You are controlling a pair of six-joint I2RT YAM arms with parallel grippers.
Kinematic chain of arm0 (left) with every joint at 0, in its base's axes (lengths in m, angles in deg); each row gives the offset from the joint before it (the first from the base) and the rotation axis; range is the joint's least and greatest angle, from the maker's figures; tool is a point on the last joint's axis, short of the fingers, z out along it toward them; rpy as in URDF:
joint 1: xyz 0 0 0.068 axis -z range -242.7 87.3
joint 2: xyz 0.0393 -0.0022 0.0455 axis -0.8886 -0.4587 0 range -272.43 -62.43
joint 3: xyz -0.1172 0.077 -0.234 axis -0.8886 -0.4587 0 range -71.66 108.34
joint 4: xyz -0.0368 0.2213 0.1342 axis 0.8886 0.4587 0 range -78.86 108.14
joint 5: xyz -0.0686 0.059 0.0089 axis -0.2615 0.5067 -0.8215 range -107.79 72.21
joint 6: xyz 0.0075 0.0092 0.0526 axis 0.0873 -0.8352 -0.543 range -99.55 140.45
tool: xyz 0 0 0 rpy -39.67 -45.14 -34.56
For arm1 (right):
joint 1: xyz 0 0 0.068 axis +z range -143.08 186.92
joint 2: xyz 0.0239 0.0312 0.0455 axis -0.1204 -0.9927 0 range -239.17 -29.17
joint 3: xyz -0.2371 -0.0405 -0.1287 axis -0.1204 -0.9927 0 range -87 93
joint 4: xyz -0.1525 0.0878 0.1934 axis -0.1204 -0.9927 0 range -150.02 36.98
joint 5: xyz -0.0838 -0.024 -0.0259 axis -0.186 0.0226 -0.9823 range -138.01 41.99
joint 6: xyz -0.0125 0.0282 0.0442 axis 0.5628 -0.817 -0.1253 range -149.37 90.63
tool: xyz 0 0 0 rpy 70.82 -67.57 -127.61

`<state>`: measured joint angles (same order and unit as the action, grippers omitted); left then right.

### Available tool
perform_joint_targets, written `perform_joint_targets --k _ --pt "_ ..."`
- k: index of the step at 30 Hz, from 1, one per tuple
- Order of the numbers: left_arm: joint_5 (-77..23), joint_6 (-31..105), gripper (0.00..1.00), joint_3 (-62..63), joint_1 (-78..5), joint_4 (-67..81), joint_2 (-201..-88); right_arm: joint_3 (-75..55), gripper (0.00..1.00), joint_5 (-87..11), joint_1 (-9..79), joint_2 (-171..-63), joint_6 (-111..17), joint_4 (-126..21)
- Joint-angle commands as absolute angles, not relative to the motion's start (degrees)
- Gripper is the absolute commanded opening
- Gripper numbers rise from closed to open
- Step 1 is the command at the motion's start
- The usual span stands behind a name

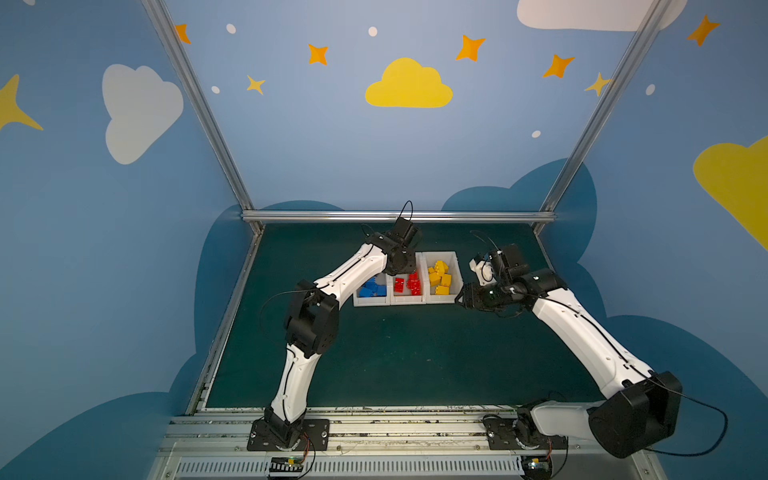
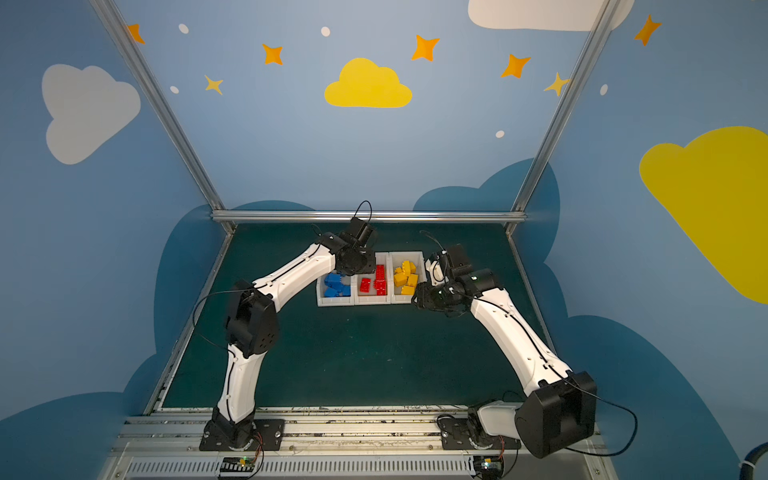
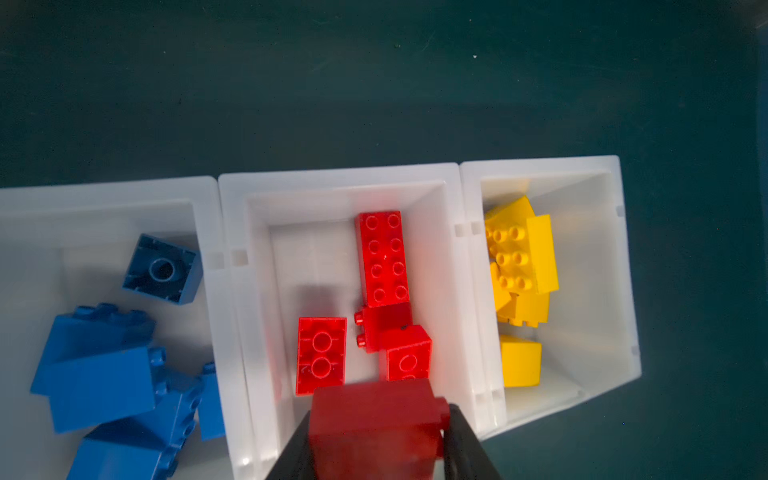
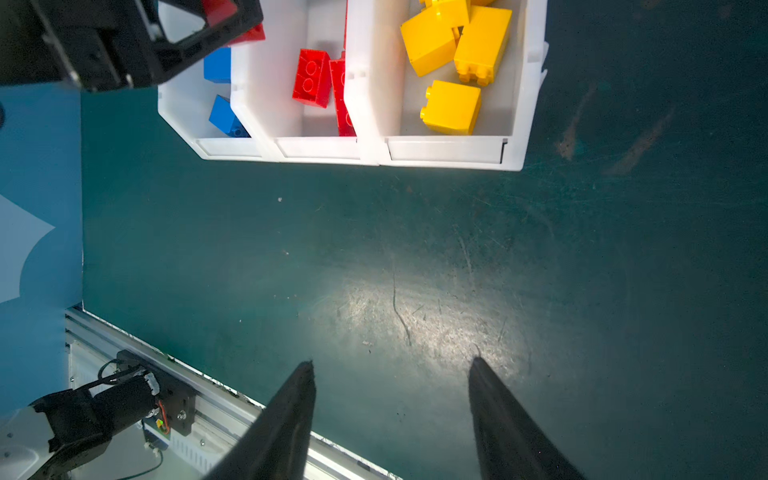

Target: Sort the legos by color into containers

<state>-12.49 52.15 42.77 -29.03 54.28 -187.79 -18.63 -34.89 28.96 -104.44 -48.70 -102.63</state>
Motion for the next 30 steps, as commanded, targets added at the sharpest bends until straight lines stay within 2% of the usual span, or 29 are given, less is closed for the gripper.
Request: perform_joint_targets --k 1,9,16,23,30 --pt "-14.5 49.9 0.39 47.2 -29.7 57.9 -190.8 -19.5 0.59 -36.0 28.8 -103.0 -49.5 -104.7" --pt "-17.3 49.3 0.55 50.6 -30.1 58.2 -193.3 -19.5 0.6 -36.5 28.8 -103.0 -49.8 -105.5" --pt "-18.3 49.5 0.56 47.1 -30.1 55.7 -188.7 -19.1 0.6 -36.8 28.8 -103.3 -49.9 -105.8" --pt "-18.8 49.2 0.57 34.1 -30.2 47.7 -176.3 -19.2 0.6 -37.2 28.8 -103.8 -49.8 -105.8" --pt "-16.0 48.0 0.58 14.5 -30.4 36.7 -159.9 -19.7 0.59 -38.4 28.8 -103.4 -49.8 -105.2"
